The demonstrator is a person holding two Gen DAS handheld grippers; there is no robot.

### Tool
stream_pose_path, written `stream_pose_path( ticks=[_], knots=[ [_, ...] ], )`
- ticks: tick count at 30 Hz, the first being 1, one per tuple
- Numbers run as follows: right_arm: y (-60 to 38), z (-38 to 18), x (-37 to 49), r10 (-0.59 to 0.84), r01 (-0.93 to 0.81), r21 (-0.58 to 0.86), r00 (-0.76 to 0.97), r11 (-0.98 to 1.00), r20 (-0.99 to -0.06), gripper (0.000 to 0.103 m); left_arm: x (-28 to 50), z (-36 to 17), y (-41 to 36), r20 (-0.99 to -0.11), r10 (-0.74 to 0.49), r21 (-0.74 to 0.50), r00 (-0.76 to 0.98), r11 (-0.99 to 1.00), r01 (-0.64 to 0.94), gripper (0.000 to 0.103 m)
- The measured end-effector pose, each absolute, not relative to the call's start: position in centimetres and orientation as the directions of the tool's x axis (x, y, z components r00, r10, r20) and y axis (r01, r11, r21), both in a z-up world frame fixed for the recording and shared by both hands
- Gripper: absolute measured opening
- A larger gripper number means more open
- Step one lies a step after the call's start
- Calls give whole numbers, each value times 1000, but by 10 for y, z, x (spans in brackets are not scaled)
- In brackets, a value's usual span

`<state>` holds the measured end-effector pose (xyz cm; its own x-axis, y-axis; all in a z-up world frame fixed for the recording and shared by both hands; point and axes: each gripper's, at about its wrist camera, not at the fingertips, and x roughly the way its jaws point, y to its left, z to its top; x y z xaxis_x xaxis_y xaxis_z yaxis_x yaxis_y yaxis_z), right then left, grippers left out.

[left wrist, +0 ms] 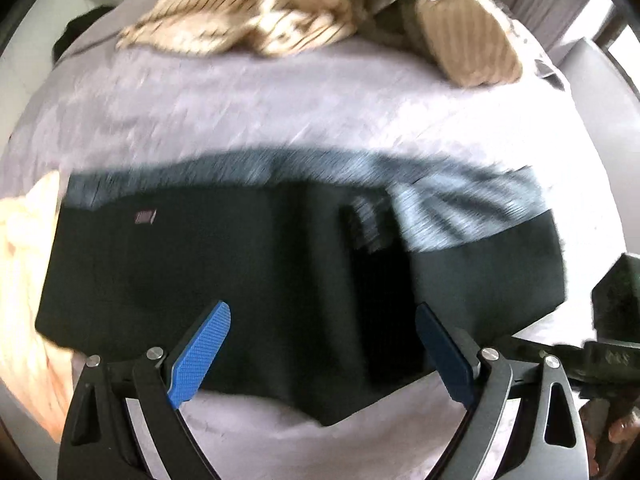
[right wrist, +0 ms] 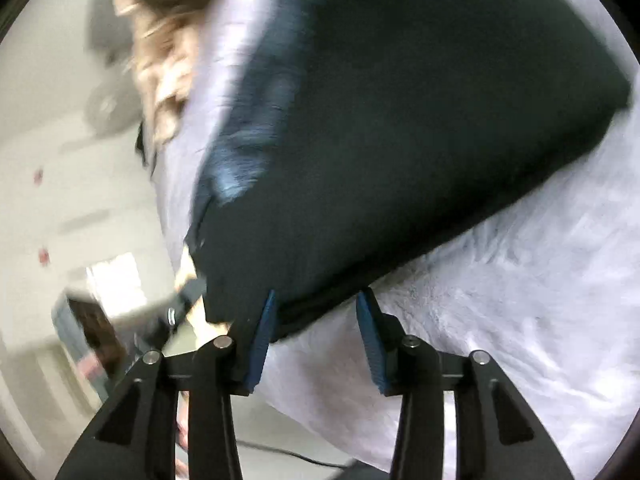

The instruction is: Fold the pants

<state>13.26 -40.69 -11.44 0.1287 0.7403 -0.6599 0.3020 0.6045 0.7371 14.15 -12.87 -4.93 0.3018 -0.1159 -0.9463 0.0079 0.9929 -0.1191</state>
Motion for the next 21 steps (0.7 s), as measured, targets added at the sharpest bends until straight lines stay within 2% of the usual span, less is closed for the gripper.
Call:
stream_pose_path(
  ticks=[2,4,6,10,14,15,16,17,19,21],
  knots=[
    [-420,-81,141,679,174,709,205,683,-705,47,150,-41,-141,-938,-145,-136,314,989,50,95],
    [-437,-62,156,606,129,654,278,745,-745,42,159,-41,-161,-933,-164,-147,320,986,76,95],
    [-456,-59,181,577,141,637,311,758,-755,23,166,-47,-186,-931,-188,-163,313,981,104,95],
    [-461,-75,225,514,112,565,301,818,-803,23,177,-74,-226,-933,-203,-168,298,976,138,95],
    [-470,-104,240,466,108,507,268,855,-843,15,189,-116,-223,-961,5,28,278,997,77,96],
    [-472,-109,242,468,108,511,275,853,-840,10,190,-122,-214,-966,-17,-2,257,998,57,97],
    [-476,-114,243,482,119,528,278,841,-831,7,192,-125,-202,-967,-72,-68,242,997,25,96],
    [-481,-115,241,492,134,542,281,830,-824,6,192,-122,-194,-968,-83,-83,237,996,10,96],
    [-489,-114,236,517,172,577,293,799,-804,7,190,-114,-190,-968,-54,-49,247,998,29,96],
    [-489,-107,231,526,180,583,283,793,-802,13,182,-104,-182,-968,-30,-18,250,999,52,96]
  ],
)
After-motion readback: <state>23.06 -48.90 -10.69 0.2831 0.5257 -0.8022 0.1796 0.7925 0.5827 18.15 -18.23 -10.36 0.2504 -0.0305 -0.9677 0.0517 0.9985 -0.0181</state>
